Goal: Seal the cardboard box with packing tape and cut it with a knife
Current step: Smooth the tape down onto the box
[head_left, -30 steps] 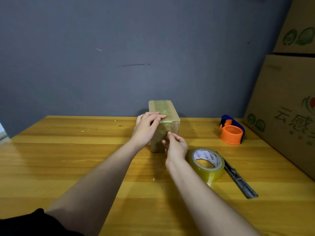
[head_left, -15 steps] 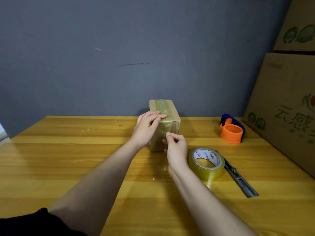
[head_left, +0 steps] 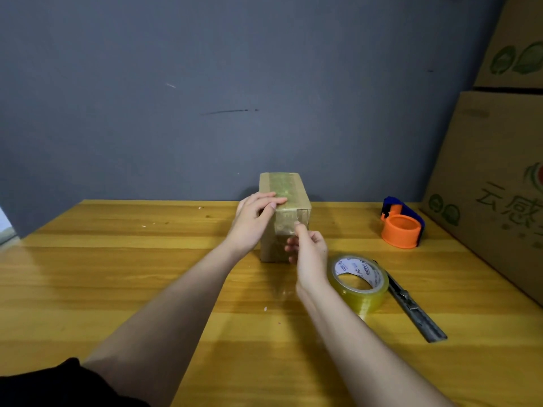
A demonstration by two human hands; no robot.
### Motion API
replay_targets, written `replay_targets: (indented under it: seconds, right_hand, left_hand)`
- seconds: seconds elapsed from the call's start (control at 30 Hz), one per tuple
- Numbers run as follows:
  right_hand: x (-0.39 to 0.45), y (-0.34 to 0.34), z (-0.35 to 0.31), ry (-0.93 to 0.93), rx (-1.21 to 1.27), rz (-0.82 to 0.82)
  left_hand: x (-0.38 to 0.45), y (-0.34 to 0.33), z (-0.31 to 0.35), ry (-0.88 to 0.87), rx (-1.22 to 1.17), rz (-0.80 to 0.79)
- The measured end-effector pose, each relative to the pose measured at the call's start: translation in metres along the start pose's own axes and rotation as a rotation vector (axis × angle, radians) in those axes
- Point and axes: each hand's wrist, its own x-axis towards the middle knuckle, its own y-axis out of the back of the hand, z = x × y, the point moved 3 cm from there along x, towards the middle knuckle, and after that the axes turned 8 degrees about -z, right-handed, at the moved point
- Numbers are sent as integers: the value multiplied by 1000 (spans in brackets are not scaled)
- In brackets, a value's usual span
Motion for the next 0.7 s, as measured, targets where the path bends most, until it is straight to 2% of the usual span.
replay_targets:
  seconds: [0.33, 0.7]
  right_hand:
    - [14, 1, 11, 36, -98, 59]
    - [22, 0, 19, 112, -306, 213]
  left_hand:
    - [-1, 0, 1, -25, 8, -19]
    - [-1, 1, -2, -69, 108, -38]
